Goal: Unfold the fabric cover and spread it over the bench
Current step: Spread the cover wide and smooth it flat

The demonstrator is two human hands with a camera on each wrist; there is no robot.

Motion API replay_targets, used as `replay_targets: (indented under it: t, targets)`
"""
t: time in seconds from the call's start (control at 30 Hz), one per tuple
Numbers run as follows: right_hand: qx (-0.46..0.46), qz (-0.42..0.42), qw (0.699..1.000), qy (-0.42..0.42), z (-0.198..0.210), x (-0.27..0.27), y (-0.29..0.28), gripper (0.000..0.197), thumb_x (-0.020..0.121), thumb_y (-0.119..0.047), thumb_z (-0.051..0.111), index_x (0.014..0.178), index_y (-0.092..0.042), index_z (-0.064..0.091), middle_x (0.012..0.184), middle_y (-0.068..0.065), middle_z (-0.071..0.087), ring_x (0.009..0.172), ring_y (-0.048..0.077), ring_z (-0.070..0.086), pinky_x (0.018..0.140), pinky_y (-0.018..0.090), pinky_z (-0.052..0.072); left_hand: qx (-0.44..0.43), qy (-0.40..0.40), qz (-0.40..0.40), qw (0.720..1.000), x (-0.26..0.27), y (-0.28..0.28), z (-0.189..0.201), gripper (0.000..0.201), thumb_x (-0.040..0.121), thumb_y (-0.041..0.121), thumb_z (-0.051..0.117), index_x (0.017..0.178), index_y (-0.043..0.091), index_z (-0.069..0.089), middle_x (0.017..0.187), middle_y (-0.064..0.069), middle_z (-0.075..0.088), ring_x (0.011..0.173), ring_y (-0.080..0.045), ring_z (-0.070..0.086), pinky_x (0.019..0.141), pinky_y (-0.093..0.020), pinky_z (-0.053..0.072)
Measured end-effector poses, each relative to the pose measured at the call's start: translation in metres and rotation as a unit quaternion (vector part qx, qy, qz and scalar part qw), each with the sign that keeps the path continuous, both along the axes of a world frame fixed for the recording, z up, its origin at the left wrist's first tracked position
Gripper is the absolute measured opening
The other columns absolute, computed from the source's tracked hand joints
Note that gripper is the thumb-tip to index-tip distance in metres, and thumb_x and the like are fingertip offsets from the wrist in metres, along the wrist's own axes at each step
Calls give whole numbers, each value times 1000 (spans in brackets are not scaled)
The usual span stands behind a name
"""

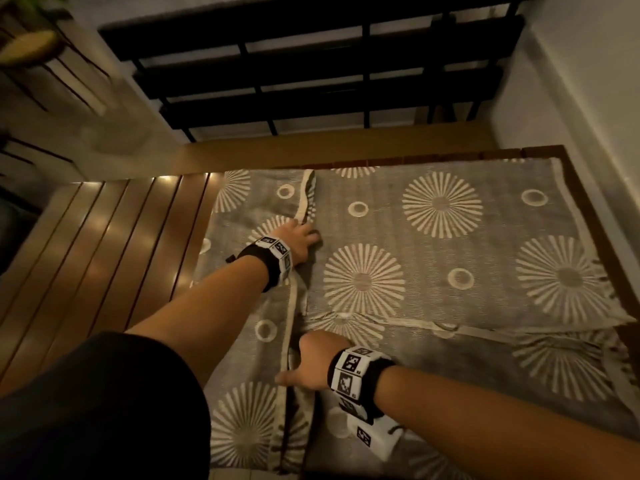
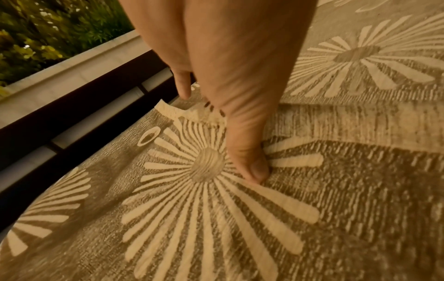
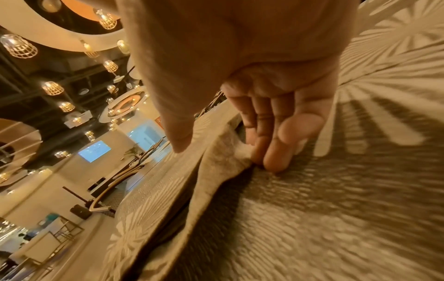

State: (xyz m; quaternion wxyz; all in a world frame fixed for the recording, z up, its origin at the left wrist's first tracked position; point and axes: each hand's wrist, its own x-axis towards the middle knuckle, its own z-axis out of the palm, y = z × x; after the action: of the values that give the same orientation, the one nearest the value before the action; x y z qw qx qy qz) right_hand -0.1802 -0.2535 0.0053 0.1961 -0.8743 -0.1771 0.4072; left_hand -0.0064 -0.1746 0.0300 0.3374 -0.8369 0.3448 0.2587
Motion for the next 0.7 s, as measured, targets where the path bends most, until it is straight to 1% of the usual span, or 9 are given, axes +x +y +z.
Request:
replay_targets:
  t: [0.1, 0.2, 0.27, 0.37, 0.5, 0.57, 0.6, 0.67, 0.7]
  targets:
    - [8, 8, 1000, -21, 0, 0, 13, 63, 76, -75, 53, 66, -13, 50, 59, 4, 47, 54, 23, 50, 50, 33, 41, 14, -9, -28, 999, 3, 3, 2, 49, 101, 23, 35, 149, 14, 29, 159, -10, 17, 144, -36, 15, 117, -43, 15]
    - [-13, 14, 998, -53, 2, -6, 28, 63, 77, -74, 51, 58, -14, 44, 55, 3, 43, 49, 22, 44, 45, 29, 33, 89, 9, -121, 989, 2, 7, 6, 44, 99, 18, 43, 143, 13, 43, 155, -9, 28, 145, -34, 13, 119, -49, 9]
    - [-13, -14, 998, -61, 3, -7, 37, 54, 83, -63, 52, 57, -16, 42, 56, 2, 42, 50, 22, 42, 47, 28, 33, 112, 9, -162, 980, 3, 11, 8, 42, 99, 19, 45, 140, 15, 48, 153, -9, 33, 145, -32, 16, 119, -50, 6]
    - [-13, -61, 997, -39, -3, -1, 51, 47, 86, -41, 58, 55, -15, 34, 53, 3, 34, 46, 22, 33, 45, 28, 30, 97, -8, -225, 969, 8, 28, 1, 40, 97, 23, 50, 138, 24, 51, 149, -6, 41, 142, -31, 24, 118, -52, 9]
    - [-5, -168, 986, -1, -1, -3, 73, 45, 89, -32, 56, 54, -16, 31, 54, 4, 32, 49, 22, 34, 47, 30, 26, 50, -18, -282, 958, 13, 66, -6, 40, 99, 33, 49, 138, 32, 49, 145, -7, 46, 139, -34, 31, 117, -51, 16]
    - [21, -253, 967, 30, 9, -10, 83, 29, 89, -30, 57, 65, -17, 45, 67, 3, 47, 67, 23, 50, 56, 30, 33, 43, -32, -272, 961, 18, 88, 1, 49, 97, 41, 49, 143, 26, 42, 149, -12, 39, 139, -36, 30, 115, -46, 24]
    - [55, -288, 954, 54, 15, -15, 87, 10, 89, -29, 59, 84, -20, 56, 86, 1, 58, 85, 21, 56, 66, 29, 37, 33, -41, -273, 961, 23, 97, 6, 54, 95, 43, 51, 144, 21, 41, 149, -12, 39, 137, -35, 34, 112, -43, 26]
    - [84, -327, 933, 126, 26, -24, 102, 44, 90, -24, 60, 131, -19, 45, 129, -2, 53, 115, 19, 52, 82, 27, 39, 56, -30, -281, 958, 39, 120, 14, 44, 95, 37, 52, 137, 23, 49, 139, -10, 51, 129, -31, 43, 107, -39, 30]
    - [81, -322, 933, 138, 26, -26, 109, 52, 92, -23, 59, 138, -17, 36, 138, 1, 48, 118, 21, 51, 83, 29, 41, 71, -46, -282, 956, 47, 130, 18, 38, 95, 35, 53, 132, 28, 55, 132, -5, 57, 124, -28, 48, 104, -38, 32]
